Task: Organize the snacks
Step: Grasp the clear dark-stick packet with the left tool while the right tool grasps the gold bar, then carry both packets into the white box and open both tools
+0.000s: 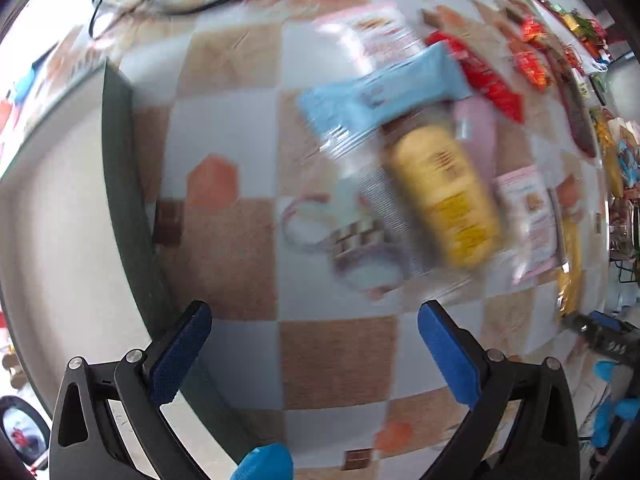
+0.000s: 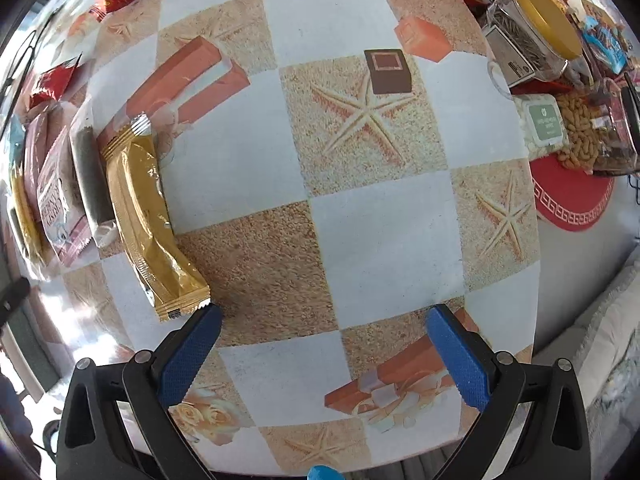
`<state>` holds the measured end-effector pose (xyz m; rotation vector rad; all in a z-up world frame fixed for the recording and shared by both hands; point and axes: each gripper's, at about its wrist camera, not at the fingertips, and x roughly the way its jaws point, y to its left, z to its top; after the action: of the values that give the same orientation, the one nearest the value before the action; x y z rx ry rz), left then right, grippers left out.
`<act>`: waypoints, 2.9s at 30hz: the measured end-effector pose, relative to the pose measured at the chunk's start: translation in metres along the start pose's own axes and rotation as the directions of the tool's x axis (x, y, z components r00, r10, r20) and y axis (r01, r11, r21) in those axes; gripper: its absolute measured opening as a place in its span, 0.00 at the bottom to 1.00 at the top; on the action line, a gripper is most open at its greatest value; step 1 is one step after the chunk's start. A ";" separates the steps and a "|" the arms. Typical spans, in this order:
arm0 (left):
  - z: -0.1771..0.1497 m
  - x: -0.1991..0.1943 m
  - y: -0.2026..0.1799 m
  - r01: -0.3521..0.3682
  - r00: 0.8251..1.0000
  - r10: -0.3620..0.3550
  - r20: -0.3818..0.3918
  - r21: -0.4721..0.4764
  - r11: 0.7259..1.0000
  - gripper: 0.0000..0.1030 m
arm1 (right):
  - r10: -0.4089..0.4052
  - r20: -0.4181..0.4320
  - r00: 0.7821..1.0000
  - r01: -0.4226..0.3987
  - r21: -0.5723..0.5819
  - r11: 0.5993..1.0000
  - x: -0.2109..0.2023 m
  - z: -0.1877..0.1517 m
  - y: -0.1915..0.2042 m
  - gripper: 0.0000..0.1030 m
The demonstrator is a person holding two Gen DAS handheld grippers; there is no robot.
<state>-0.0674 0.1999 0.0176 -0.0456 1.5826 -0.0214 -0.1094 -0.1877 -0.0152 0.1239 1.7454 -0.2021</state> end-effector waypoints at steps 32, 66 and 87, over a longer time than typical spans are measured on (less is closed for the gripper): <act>0.073 0.014 0.035 -0.080 0.996 0.082 -0.022 0.062 0.995 1.00 | 0.022 0.023 0.999 -0.019 -0.129 0.992 -0.037 0.022 0.093 1.00; 0.066 0.001 -0.030 -0.069 0.995 0.082 -0.051 0.209 0.975 0.19 | 0.045 0.058 0.997 -0.035 -0.165 0.986 -0.048 0.051 0.108 0.25; 0.020 -0.093 0.027 0.092 0.993 -0.105 0.060 0.185 0.978 0.16 | 0.251 0.097 0.963 -0.232 -0.173 0.957 -0.108 0.022 0.123 0.25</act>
<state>-0.0467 0.2312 0.1088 0.0176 1.5015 -0.2394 -0.0441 -0.0686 0.0785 0.2034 1.6050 0.1086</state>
